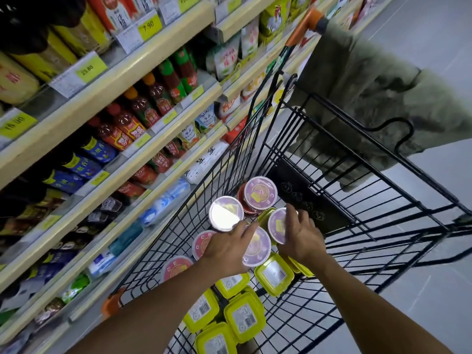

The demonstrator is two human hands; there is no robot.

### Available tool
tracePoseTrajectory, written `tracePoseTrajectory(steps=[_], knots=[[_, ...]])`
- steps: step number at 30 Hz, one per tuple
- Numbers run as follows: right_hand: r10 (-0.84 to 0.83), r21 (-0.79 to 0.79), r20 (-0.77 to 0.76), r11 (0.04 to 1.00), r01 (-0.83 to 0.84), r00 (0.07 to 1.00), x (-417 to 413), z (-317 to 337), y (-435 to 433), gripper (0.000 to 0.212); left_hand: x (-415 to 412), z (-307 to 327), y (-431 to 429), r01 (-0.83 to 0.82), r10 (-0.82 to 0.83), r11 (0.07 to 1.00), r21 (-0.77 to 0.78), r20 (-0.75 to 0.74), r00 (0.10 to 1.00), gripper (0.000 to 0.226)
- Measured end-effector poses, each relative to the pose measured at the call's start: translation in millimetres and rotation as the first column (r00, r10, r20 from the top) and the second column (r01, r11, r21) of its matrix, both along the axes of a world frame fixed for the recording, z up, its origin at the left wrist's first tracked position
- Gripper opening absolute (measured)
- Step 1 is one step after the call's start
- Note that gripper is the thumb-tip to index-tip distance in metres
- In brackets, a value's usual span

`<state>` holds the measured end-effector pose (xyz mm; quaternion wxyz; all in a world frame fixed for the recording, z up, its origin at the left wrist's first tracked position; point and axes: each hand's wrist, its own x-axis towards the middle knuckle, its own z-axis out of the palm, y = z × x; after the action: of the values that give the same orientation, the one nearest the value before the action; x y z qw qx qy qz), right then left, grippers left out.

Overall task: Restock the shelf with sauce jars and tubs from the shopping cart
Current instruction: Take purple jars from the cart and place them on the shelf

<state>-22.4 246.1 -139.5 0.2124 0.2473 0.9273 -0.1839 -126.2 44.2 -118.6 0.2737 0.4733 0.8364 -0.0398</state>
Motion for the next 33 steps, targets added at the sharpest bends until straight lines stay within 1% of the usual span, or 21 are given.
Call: tracePoseTrajectory(steps=[3,6,9,11,15,21,25,27,29,30,33], knots=[[-0.038,-0.014,-0.016,0.999,0.037,0.999,8.3,10.9,-2.9,0.122,0.8,13.9,-8.0,-0.038,0.037,0.999,0.018,0.012,0.999,0.115],[-0.080,-0.032,-0.067,0.996,0.078,0.995,16.7,28.6,-8.6,0.122,-1.1,30.1,-19.7,-0.073,0.073,0.995,0.062,0.009,0.997,0.112],[-0.091,-0.017,-0.110,0.996,0.090,0.990,26.2,51.3,-20.0,0.121,-4.9,50.7,-34.0,-0.102,0.101,0.992,0.070,0.016,0.995,0.114],[-0.138,-0.039,-0.146,0.990,0.133,0.980,32.7,68.4,-30.9,0.121,-7.3,67.2,-45.9,-0.118,0.118,0.989,0.084,0.007,0.993,0.115],[-0.244,-0.101,-0.196,0.968,0.228,0.950,39.5,114.3,-57.2,0.123,-14.3,99.0,-78.7,-0.164,0.165,0.980,0.115,0.000,0.986,0.118],[-0.334,-0.167,-0.337,0.941,0.293,0.880,48.2,203.9,-117.4,0.132,-23.4,164.9,-143.2,-0.211,0.220,0.947,0.241,-0.010,0.976,0.118],[-0.353,-0.190,-0.436,0.935,0.298,0.828,51.3,250.8,-154.4,0.125,-30.8,214.3,-190.4,-0.221,0.241,0.926,0.306,-0.030,0.970,0.123],[-0.362,-0.215,-0.500,0.932,0.292,0.787,50.9,270.9,-171.0,0.123,-32.1,239.7,-213.3,-0.251,0.275,0.895,0.368,-0.013,0.961,0.122],[-0.352,-0.244,-0.569,0.935,0.257,0.743,48.9,289.3,-186.5,0.119,-31.1,262.6,-234.6,-0.279,0.306,0.838,0.468,0.019,0.952,0.118],[-0.343,-0.258,-0.596,0.938,0.232,0.726,47.7,296.7,-193.5,0.116,-30.4,271.9,-244.5,-0.306,0.324,0.801,0.514,0.058,0.944,0.116],[-0.359,-0.351,-0.649,0.924,0.155,0.671,43.4,317.2,-213.4,0.108,-25.2,293.2,-272.7,-0.437,0.361,0.674,0.596,0.250,0.898,0.115]])
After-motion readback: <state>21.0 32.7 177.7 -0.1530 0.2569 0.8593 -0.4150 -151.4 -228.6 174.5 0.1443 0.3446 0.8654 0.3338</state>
